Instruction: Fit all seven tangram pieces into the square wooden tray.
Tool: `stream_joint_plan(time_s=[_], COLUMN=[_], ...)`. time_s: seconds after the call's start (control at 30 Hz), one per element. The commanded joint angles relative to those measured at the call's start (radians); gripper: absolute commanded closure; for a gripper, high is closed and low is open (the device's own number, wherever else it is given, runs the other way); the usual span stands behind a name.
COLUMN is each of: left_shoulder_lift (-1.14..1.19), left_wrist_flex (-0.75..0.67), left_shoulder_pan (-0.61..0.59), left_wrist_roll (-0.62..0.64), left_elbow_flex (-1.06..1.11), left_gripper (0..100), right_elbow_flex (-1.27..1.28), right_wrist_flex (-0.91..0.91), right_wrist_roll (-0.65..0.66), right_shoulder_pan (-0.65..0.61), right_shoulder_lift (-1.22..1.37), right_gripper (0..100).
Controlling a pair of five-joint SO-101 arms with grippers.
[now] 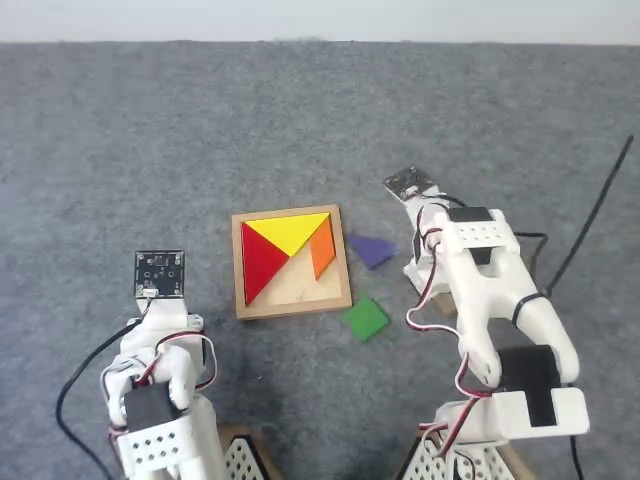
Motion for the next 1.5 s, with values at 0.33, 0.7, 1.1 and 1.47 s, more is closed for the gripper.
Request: stream_joint_plan(time_s=[0.33, 0.7, 1.1, 1.47], left_shoulder_lift=[-0.018, -0.018, -0.018, -0.018], left_wrist_flex=[0.005, 0.005, 0.005, 0.005], left_shoulder_pan=[-0.003, -0.003, -0.003, -0.003], left_wrist_roll=[-0.009, -0.009, -0.009, -0.009], left_elbow_flex=[-0.008, -0.008, -0.008, -0.008], left_gripper=[98, 98, 98, 98], right_elbow_flex=[-0.002, 0.005, -0.005, -0.081], right_wrist_flex=[0.257, 0.229, 0.189, 0.076], right_wrist_roll=[0.677, 0.68, 0.819, 0.819], right_shoulder_pan=[-0.004, 0.024, 0.028, 0.062], right_shoulder_lift=[-0.036, -0.134, -0.085, 0.136], right_gripper=[80.8, 80.7, 80.7, 80.9])
